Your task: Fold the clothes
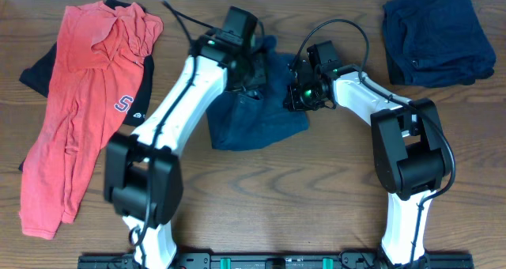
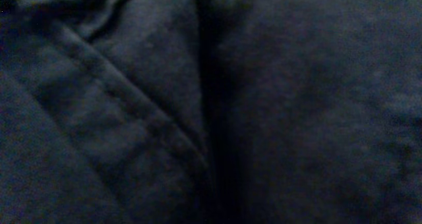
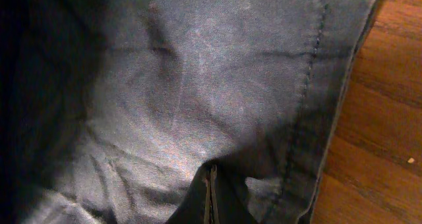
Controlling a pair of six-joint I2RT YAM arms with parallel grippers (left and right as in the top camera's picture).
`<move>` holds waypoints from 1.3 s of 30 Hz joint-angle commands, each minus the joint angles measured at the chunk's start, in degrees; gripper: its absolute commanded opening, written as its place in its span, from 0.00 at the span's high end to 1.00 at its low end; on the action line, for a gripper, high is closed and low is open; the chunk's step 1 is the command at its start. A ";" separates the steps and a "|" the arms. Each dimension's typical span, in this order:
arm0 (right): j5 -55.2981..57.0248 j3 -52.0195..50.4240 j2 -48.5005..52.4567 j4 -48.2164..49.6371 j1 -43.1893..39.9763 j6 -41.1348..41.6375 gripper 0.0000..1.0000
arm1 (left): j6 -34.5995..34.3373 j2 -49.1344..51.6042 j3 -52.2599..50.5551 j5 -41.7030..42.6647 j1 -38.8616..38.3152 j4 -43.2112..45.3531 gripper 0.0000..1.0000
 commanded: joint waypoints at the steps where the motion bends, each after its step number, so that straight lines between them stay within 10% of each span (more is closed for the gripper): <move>1: 3.19 -0.85 3.26 -0.96 0.26 0.61 0.99 | -1.31 2.93 1.05 3.06 -1.55 1.99 0.94; 15: 3.17 -0.85 3.26 -0.96 0.24 1.25 0.99 | -1.27 5.95 1.05 7.87 -3.02 6.08 0.92; 22: 3.15 -0.83 3.26 -0.98 0.24 1.25 0.99 | -0.39 5.90 1.05 8.20 -2.75 6.43 0.02; 39: 0.15 -0.24 -5.33 -3.69 -5.60 1.18 0.95 | 7.87 -12.94 1.07 7.89 9.29 -2.84 0.02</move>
